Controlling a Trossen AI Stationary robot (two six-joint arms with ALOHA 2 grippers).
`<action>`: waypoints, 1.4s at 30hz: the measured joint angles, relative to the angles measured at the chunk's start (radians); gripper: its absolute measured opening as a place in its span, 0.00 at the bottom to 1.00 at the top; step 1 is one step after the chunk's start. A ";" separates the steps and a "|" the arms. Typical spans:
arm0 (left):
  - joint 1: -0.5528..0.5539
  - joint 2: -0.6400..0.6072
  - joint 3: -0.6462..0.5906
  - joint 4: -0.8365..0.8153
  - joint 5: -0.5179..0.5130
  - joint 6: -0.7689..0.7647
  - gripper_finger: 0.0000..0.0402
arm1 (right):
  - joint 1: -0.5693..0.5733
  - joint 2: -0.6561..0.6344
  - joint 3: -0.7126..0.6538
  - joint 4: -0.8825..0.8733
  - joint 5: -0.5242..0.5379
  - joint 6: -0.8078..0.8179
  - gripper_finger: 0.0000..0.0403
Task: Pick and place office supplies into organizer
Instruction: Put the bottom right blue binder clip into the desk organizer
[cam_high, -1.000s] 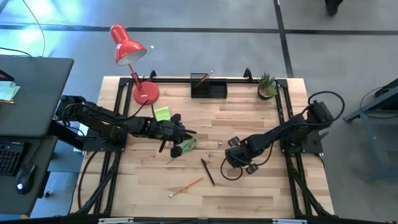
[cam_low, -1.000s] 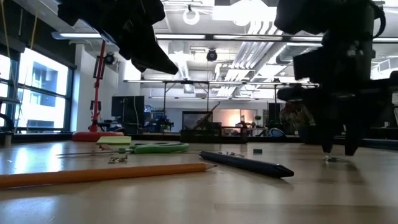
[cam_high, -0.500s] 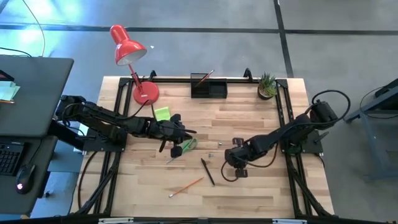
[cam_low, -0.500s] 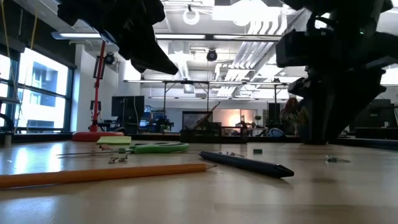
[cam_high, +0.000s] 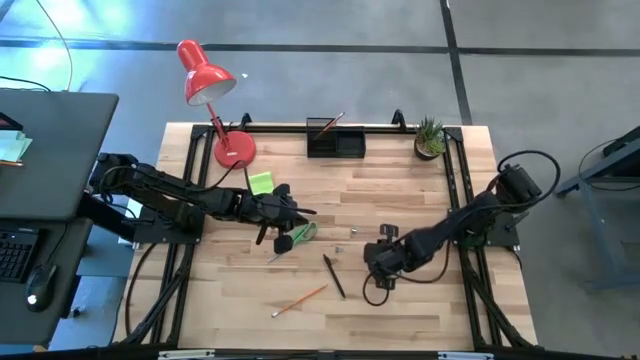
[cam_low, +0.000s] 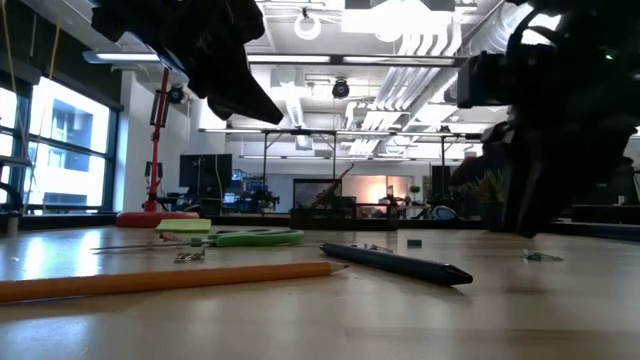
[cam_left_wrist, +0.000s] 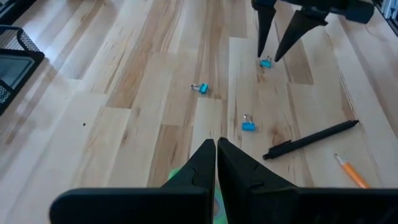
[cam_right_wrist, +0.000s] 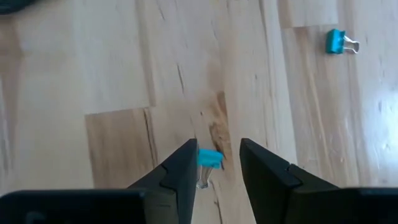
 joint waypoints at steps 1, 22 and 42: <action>0.000 0.000 0.000 0.000 0.001 0.000 0.01 | 0.006 0.005 0.000 -0.001 0.012 0.006 0.29; 0.000 0.000 0.000 0.000 0.003 -0.004 0.01 | 0.015 0.071 0.002 -0.011 -0.027 0.097 0.29; 0.000 0.000 0.000 0.000 0.003 -0.006 0.01 | 0.012 0.036 -0.006 -0.024 -0.060 0.069 0.09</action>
